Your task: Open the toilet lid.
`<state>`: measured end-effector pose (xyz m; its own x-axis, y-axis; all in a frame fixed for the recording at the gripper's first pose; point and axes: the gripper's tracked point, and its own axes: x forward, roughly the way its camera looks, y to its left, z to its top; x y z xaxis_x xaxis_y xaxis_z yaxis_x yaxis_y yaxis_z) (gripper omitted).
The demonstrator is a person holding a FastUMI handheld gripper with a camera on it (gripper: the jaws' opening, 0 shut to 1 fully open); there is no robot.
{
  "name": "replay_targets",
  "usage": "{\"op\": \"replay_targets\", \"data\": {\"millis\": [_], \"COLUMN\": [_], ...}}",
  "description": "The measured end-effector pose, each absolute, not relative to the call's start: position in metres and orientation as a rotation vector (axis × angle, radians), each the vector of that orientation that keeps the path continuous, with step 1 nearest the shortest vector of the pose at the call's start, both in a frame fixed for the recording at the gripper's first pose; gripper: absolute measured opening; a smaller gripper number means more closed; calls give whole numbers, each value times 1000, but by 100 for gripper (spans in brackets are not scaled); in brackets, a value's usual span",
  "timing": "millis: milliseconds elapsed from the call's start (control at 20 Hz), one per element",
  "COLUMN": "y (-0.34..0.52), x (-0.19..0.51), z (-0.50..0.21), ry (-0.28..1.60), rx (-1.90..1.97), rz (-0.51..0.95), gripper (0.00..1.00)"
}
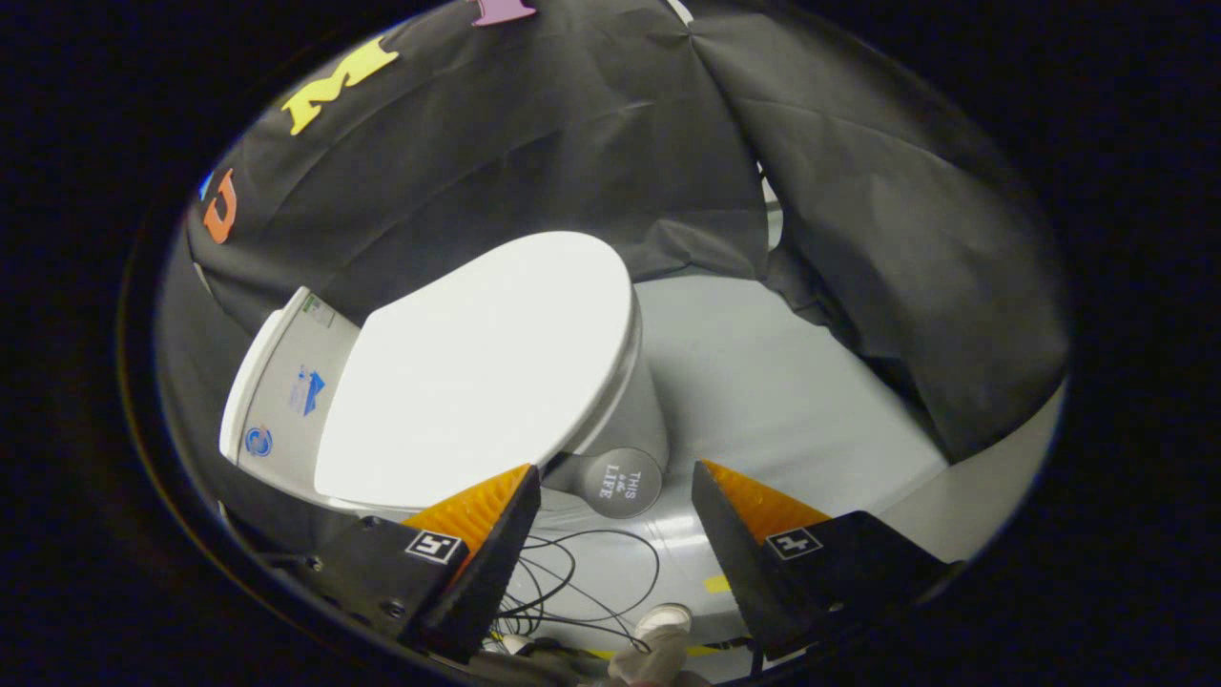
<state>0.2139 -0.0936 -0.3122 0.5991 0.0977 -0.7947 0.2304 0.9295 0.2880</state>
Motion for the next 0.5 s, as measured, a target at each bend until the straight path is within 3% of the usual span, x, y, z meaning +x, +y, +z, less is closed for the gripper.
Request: {"op": "replay_targets", "data": {"millis": [250, 500], "y": [-97, -96], "x": [215, 224], "z": [-328, -332], "ry": [966, 949], "rx": [512, 659], "rz": [-75, -40], "gripper": [98, 85]}}
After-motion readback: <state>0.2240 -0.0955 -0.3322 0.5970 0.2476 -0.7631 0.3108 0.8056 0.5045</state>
